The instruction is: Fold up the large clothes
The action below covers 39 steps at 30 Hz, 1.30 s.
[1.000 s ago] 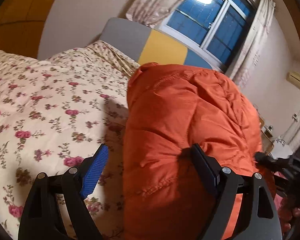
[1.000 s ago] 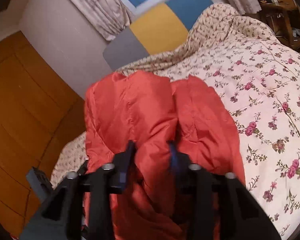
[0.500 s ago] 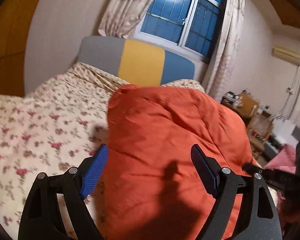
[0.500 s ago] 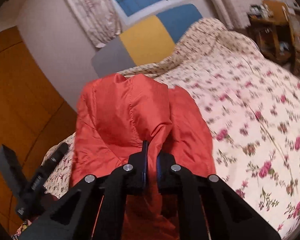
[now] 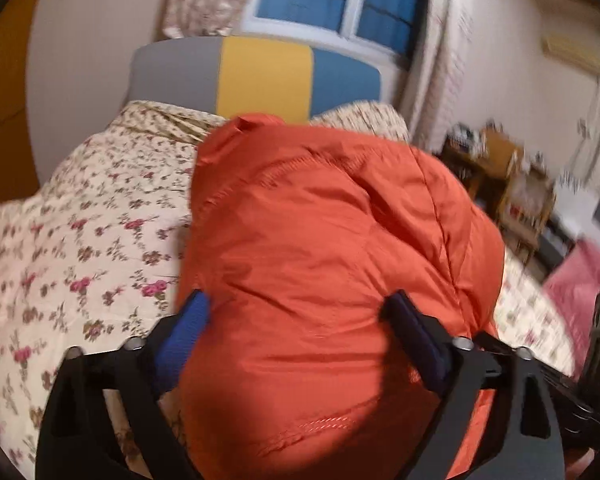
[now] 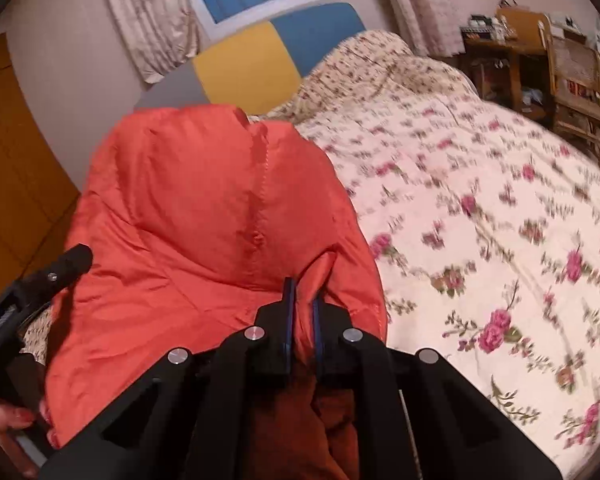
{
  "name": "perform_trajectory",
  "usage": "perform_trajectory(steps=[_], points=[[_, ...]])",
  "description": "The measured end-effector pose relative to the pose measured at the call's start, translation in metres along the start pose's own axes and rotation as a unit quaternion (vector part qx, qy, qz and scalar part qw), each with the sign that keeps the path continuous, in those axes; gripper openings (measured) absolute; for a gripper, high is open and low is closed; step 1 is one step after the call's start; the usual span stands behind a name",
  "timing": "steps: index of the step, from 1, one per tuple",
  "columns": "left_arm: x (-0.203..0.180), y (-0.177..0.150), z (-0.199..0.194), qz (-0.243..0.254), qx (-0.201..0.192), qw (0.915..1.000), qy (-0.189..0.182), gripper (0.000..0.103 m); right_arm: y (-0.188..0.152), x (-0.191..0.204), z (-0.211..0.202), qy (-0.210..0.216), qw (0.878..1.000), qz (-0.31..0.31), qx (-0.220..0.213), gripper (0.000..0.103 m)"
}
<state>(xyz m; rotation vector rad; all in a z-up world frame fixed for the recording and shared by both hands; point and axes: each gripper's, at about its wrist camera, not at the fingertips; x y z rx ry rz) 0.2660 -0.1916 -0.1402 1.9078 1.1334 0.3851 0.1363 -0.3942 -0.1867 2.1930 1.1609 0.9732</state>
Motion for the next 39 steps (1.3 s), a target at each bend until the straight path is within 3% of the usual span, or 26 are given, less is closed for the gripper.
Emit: perform_trajectory(steps=[4,7,9,11,13,16,21,26,29,39], points=[[-0.016,-0.009,0.020,0.041,0.009,0.9987,0.027,0.100,-0.005,-0.006,0.003,-0.005,1.000,0.015,-0.008,0.006],[-0.008,-0.009,0.018,0.026,0.009,0.9995,0.019,0.100,0.005,-0.002,-0.010,-0.015,1.000,0.009,-0.001,0.012],[-0.005,-0.008,0.014,0.021,0.010,0.9997,0.012,0.100,0.013,-0.003,-0.029,-0.017,0.999,0.028,-0.019,0.027],[0.001,-0.004,0.010,0.009,0.015,0.9998,0.004,0.100,0.023,0.000,-0.056,0.005,0.997,0.041,-0.058,0.027],[0.006,0.002,0.008,-0.011,0.017,0.9998,-0.001,0.100,0.037,0.015,-0.075,0.014,0.996,0.011,-0.089,0.027],[0.012,0.016,0.007,-0.040,0.011,0.9991,-0.002,0.100,0.061,0.042,-0.079,0.042,0.995,-0.025,-0.092,0.027],[0.015,0.035,0.012,-0.052,0.010,0.9983,0.025,0.100,0.088,0.078,-0.042,0.057,0.995,-0.060,-0.056,0.027],[0.014,0.043,0.011,-0.039,0.001,0.9975,0.060,0.100,0.095,0.086,0.004,0.035,0.995,-0.084,-0.037,0.026],[0.012,0.046,0.014,-0.033,0.003,0.9972,0.067,0.100,0.093,0.078,0.025,0.008,0.995,-0.093,-0.031,0.023],[0.007,0.057,0.034,-0.023,0.015,0.9972,0.069,0.100,0.087,0.040,0.056,-0.015,0.998,-0.065,-0.019,0.017]])
Point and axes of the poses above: each gripper's, at about its wrist camera, not at the fingertips, and z roughly the way its jaws point, x to its left, y to its top, and after that the axes turned 4 degrees about -y, right-handed
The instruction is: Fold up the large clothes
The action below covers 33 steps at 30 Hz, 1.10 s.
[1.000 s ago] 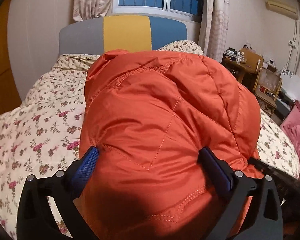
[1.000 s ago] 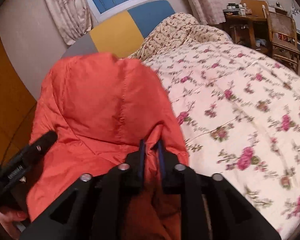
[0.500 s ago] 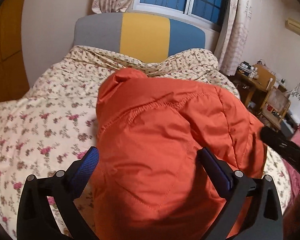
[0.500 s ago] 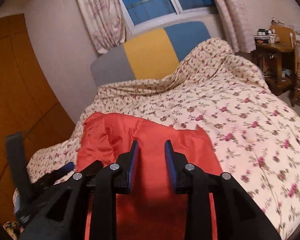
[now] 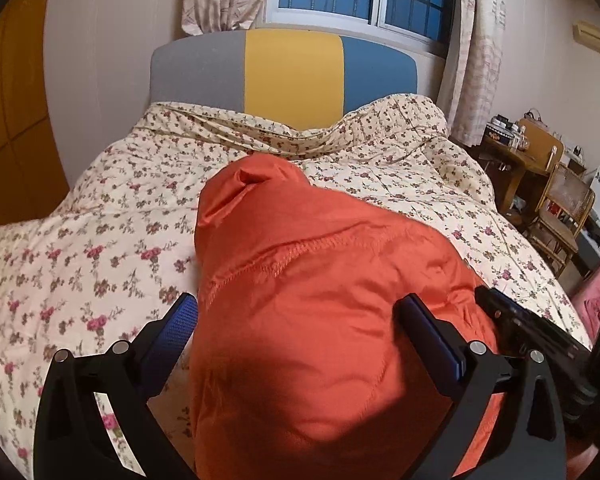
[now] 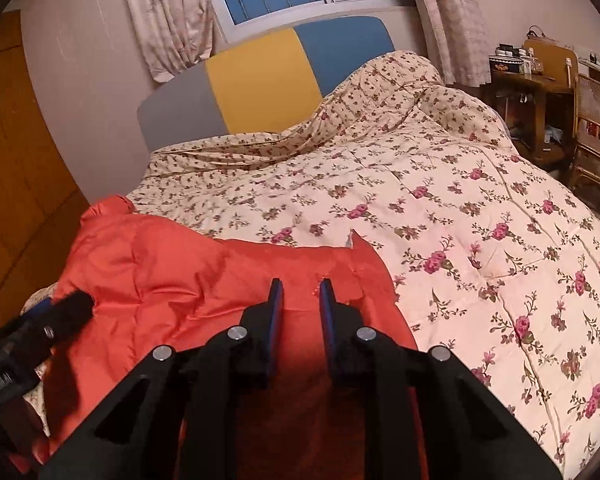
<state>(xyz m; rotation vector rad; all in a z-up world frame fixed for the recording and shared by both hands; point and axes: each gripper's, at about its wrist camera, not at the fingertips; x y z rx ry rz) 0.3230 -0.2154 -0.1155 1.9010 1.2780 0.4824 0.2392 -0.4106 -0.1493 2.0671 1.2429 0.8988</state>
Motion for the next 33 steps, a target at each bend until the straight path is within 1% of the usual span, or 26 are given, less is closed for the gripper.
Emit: perform_trajectory(steps=[3,5,6,9,12,16,19,22,26,28,29,30,32,33], points=[[-0.003,0.005,0.011,0.004,0.010,0.9999,0.003,0.100,-0.001,-0.003,0.010,-0.016,1.000,0.000,0.002,0.017],[-0.007,0.007,0.025,0.004,0.031,0.9995,-0.004,0.100,-0.001,-0.007,0.017,-0.026,1.000,0.000,0.006,0.017],[-0.010,0.007,0.032,0.005,0.041,0.9992,-0.002,0.100,-0.001,-0.009,0.021,-0.030,1.000,0.003,0.009,0.017],[-0.017,0.009,0.045,0.011,0.055,0.9984,0.004,0.100,-0.001,-0.021,0.036,-0.035,0.999,0.022,0.026,0.016],[-0.029,0.008,0.063,0.023,0.067,0.9973,0.020,0.100,-0.001,-0.030,0.047,-0.038,0.998,0.035,0.045,0.016],[-0.033,0.003,0.081,0.026,0.070,0.9968,0.026,0.100,-0.002,-0.036,0.059,-0.034,0.996,0.043,0.066,0.016],[-0.031,-0.005,0.087,0.030,0.054,0.9976,0.030,0.100,-0.004,-0.037,0.063,-0.035,0.996,0.041,0.067,0.016],[-0.029,-0.010,0.089,0.033,0.043,0.9981,0.031,0.100,-0.006,-0.034,0.063,-0.042,0.997,0.035,0.062,0.016],[-0.028,-0.013,0.085,0.033,0.030,0.9985,0.032,0.100,-0.006,-0.037,0.060,-0.029,0.997,0.042,0.058,0.017],[-0.027,-0.012,0.081,0.034,0.030,0.9985,0.032,0.100,-0.002,-0.033,0.053,-0.028,0.997,0.030,0.062,0.019],[-0.025,-0.011,0.076,0.033,0.032,0.9986,0.027,0.100,0.000,-0.029,0.048,-0.028,0.998,0.021,0.061,0.021],[-0.020,-0.011,0.069,0.031,0.037,0.9987,0.017,0.100,0.003,-0.025,0.040,-0.029,0.998,0.010,0.055,0.026],[-0.012,-0.009,0.057,0.016,0.041,0.9990,-0.004,0.100,0.011,-0.014,0.016,-0.026,0.999,-0.008,0.020,0.033],[-0.008,-0.008,0.050,0.006,0.040,0.9991,-0.013,0.100,0.015,-0.009,0.010,-0.020,1.000,-0.013,0.010,0.033]])
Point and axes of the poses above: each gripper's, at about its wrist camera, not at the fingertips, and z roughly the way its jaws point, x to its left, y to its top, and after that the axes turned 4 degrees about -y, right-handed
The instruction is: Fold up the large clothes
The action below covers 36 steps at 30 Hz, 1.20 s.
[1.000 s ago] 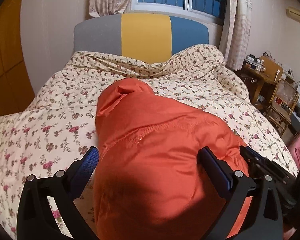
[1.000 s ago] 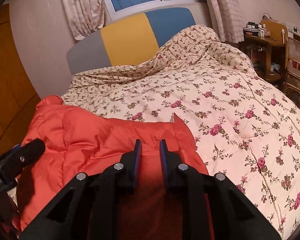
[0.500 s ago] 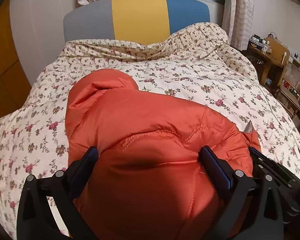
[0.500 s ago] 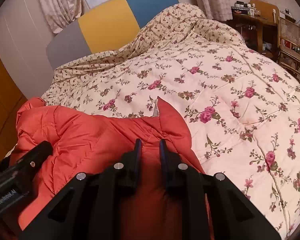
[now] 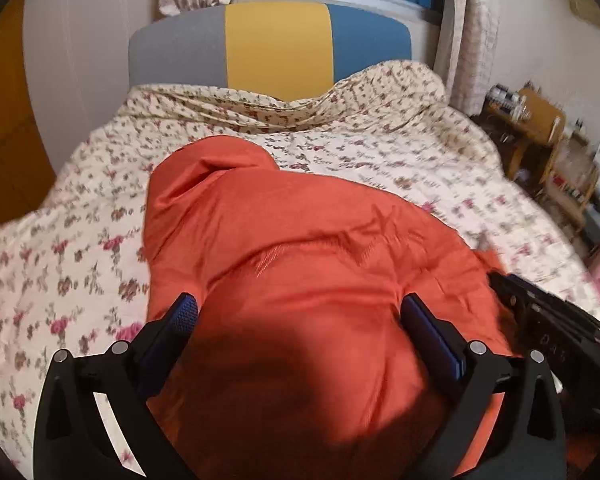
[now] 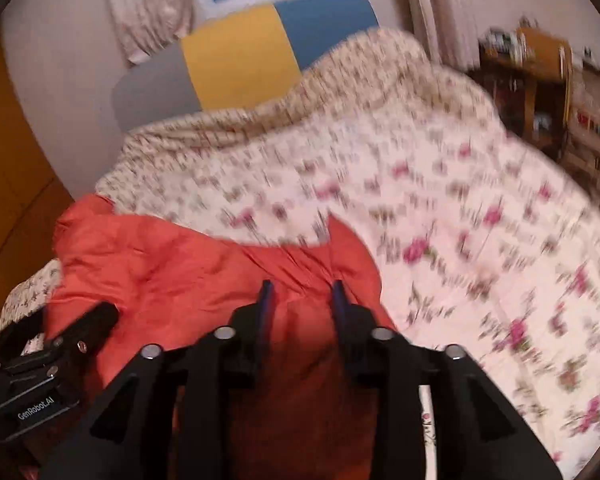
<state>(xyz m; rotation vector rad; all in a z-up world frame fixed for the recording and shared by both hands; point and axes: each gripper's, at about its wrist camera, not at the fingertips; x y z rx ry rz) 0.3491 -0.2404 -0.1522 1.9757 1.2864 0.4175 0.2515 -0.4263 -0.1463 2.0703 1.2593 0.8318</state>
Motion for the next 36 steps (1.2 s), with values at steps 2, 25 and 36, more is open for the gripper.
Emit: perform_trajectory(steps=[2,25,36], points=[[0.007,0.004,-0.010,-0.022,-0.013,0.9996,0.009,0.100,0.011,0.012,-0.007,0.008,1.000,-0.013,-0.010,0.033],[-0.002,0.020,0.061,0.017,0.010,0.9968,0.077,0.100,-0.005,0.005,0.065,-0.021,0.999,-0.002,0.039,0.032],[-0.007,-0.011,0.013,0.015,-0.012,0.9989,0.043,0.100,-0.017,0.003,0.033,-0.018,1.000,0.004,0.007,0.041]])
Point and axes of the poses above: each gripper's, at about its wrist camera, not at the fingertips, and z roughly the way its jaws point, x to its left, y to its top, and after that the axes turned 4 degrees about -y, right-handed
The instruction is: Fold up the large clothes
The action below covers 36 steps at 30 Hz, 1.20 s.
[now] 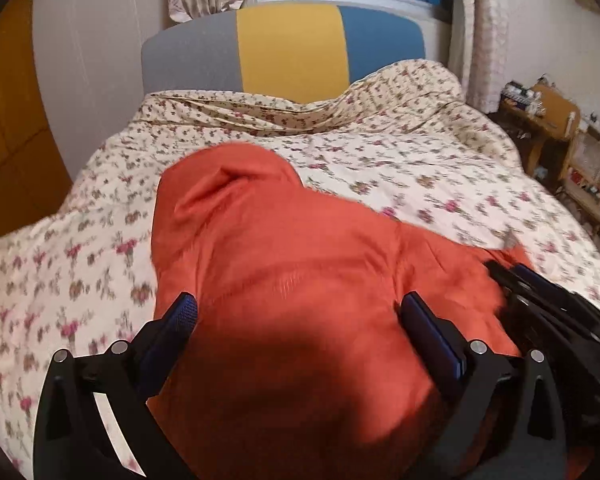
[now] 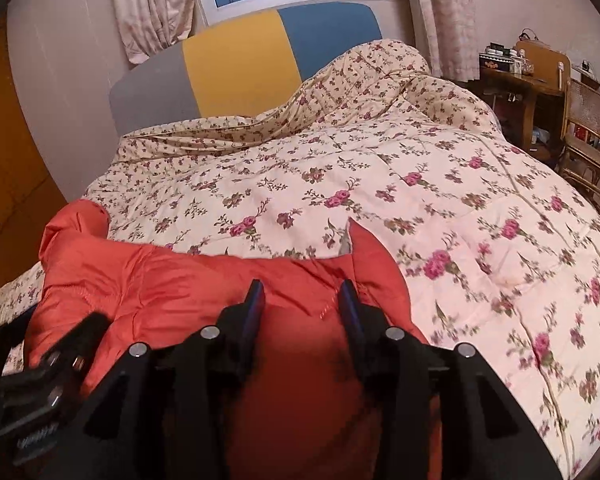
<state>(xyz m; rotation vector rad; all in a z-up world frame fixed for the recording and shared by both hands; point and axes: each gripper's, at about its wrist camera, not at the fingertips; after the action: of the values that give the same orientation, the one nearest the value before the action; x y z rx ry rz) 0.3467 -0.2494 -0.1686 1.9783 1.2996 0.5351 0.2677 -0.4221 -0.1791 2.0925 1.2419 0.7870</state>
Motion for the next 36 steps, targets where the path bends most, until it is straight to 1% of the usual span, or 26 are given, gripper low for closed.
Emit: perform_trajectory(steps=[2,4,6,7,9,12,14,18,22,25,26,27,29,32,35,36], points=[[-0.001,-0.011,-0.017,-0.004,-0.013,0.9998,-0.013,0.100,-0.006,-0.004,-0.013,0.010,1.000,0.008,-0.003,0.042],[-0.002,-0.023,-0.034,0.000,-0.029,0.9992,-0.028,0.100,-0.016,-0.006,-0.029,0.017,1.000,0.007,-0.017,0.043],[-0.005,-0.038,-0.048,0.012,-0.049,0.9979,-0.041,0.100,-0.026,-0.005,-0.040,0.013,0.999,-0.007,-0.031,0.045],[-0.008,-0.045,-0.052,0.022,-0.057,0.9973,-0.041,0.100,-0.031,-0.004,-0.044,0.008,0.999,-0.015,-0.041,0.045],[-0.017,-0.058,-0.057,0.053,-0.081,0.9949,-0.028,0.100,-0.036,-0.003,-0.047,0.000,0.998,-0.020,-0.052,0.045],[-0.030,-0.071,-0.058,0.089,-0.112,0.9897,0.003,0.100,-0.039,0.003,-0.043,-0.018,0.998,-0.029,-0.054,0.045],[-0.032,-0.070,-0.051,0.096,-0.109,0.9894,0.006,0.100,-0.039,0.005,-0.039,-0.026,0.998,-0.031,-0.049,0.045],[-0.031,-0.065,-0.041,0.094,-0.088,0.9916,-0.009,0.100,-0.037,0.000,-0.031,-0.014,0.999,-0.018,-0.034,0.045],[-0.031,-0.065,-0.044,0.095,-0.093,0.9912,-0.003,0.100,-0.037,0.001,-0.035,-0.018,0.999,-0.022,-0.038,0.045],[-0.028,-0.067,-0.052,0.089,-0.094,0.9915,-0.012,0.100,-0.037,0.002,-0.041,-0.022,0.998,-0.024,-0.046,0.048],[-0.024,-0.069,-0.056,0.086,-0.093,0.9917,-0.020,0.100,-0.038,0.002,-0.044,-0.021,0.998,-0.023,-0.051,0.052],[-0.022,-0.071,-0.060,0.083,-0.093,0.9918,-0.029,0.100,-0.039,0.002,-0.048,-0.020,0.998,-0.023,-0.054,0.059],[-0.015,-0.075,-0.069,0.078,-0.090,0.9917,-0.047,0.100,-0.040,0.002,-0.055,-0.015,0.998,-0.025,-0.058,0.065],[-0.003,-0.079,-0.079,0.057,-0.078,0.9927,-0.071,0.100,-0.043,0.003,-0.067,-0.014,0.997,-0.034,-0.060,0.073],[0.012,-0.078,-0.087,0.029,-0.063,0.9941,-0.084,0.100,-0.046,0.000,-0.078,-0.013,0.998,-0.026,-0.055,0.083],[0.019,-0.078,-0.090,0.017,-0.059,0.9945,-0.085,0.100,-0.047,-0.003,-0.081,-0.007,0.999,-0.018,-0.051,0.084]])
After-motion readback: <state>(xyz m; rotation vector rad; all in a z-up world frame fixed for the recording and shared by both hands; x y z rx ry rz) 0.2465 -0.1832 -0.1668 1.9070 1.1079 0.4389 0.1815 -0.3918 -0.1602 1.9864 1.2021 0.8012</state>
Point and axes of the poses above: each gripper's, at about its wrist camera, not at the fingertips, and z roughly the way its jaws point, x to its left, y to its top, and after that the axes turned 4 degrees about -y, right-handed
